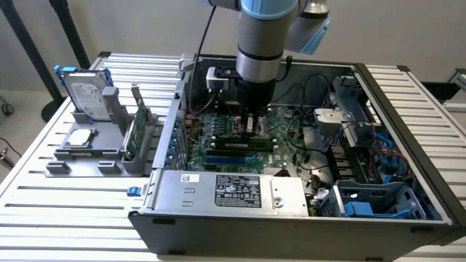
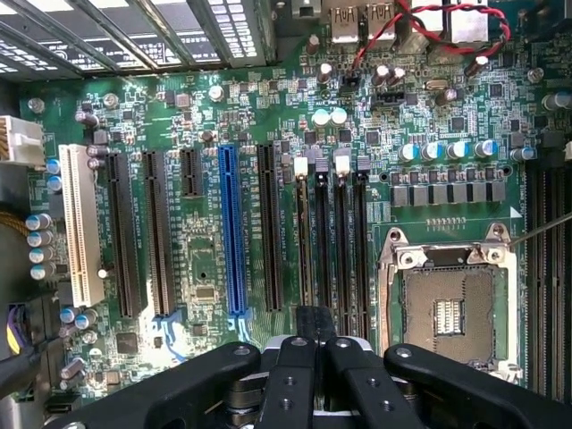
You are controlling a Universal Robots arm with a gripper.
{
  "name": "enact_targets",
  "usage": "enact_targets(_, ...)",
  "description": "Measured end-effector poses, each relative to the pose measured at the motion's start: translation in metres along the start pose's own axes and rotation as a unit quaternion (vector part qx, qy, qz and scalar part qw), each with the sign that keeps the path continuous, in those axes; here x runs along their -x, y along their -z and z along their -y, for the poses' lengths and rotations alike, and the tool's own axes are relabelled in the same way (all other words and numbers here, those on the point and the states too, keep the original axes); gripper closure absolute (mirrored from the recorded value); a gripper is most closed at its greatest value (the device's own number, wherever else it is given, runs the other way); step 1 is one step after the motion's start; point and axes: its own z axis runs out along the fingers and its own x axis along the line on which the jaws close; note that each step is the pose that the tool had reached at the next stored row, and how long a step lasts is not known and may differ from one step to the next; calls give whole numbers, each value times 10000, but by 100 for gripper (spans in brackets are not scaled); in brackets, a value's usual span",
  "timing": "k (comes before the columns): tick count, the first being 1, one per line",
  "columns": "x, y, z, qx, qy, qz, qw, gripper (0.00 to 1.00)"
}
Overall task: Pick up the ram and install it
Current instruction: 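Press down the ram until it locks into place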
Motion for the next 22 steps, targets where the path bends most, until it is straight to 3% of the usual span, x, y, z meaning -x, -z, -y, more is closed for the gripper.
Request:
enact_targets(8,1,-43,0,2,8,-2,10000,89)
enact_targets(10,4,-4,1,4,8,12,10000,89)
enact_targets(15,-3,160,-3,34,9,-1,10000,89)
enact_targets(22,-3,161,-3,38,9,-4,10000,89)
